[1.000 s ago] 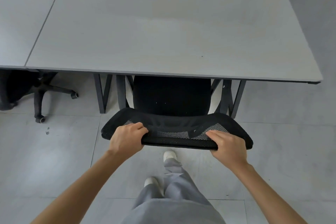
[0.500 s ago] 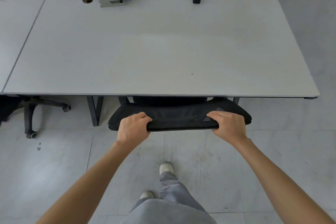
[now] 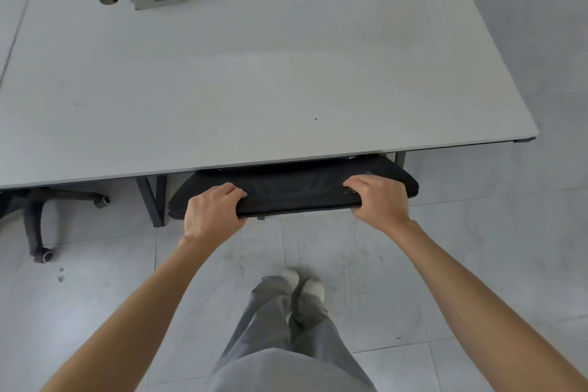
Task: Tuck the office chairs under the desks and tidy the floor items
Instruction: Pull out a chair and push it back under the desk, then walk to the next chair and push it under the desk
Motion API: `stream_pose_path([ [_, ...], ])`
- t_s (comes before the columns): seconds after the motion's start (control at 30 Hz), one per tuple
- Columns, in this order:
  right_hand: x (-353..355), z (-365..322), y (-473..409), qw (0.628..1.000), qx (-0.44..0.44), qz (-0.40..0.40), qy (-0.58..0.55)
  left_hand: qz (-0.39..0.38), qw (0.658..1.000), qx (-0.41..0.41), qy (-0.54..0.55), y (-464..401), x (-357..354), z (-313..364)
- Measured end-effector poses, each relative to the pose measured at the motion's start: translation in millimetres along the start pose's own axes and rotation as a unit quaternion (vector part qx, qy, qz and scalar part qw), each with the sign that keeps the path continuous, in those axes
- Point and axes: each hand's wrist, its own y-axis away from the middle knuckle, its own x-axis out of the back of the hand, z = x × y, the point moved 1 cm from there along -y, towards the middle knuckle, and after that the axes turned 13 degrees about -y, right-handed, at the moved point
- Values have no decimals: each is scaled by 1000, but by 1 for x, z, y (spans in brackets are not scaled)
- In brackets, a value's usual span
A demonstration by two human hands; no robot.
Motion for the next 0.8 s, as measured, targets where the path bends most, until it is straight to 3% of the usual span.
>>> stream_pose_path([
  [0.17,5,-5,3,999,-39,-36,-2,-36,999,-8,8,-2,4,2],
  [0.3,11,-11,7,997,-49,-64,0,-107,992,-69,3,3,16,9],
  [0.43,19,-26,47,986,-91,37,-136,-80,968,-134,196,25,45,37],
  [0.53,34,-41,91,895,-226,133,-362,-83,933,-127,327,40,48,63],
  [0.6,35,-48,126,819,-286,199,-456,-156,902,-107,387,48,35,81],
  [0.67,29,-52,162,749,-339,257,-508,-237,866,-96,429,52,17,100],
  [0.8,10,-56,232,674,-425,327,-507,-316,833,-143,430,50,-1,147],
])
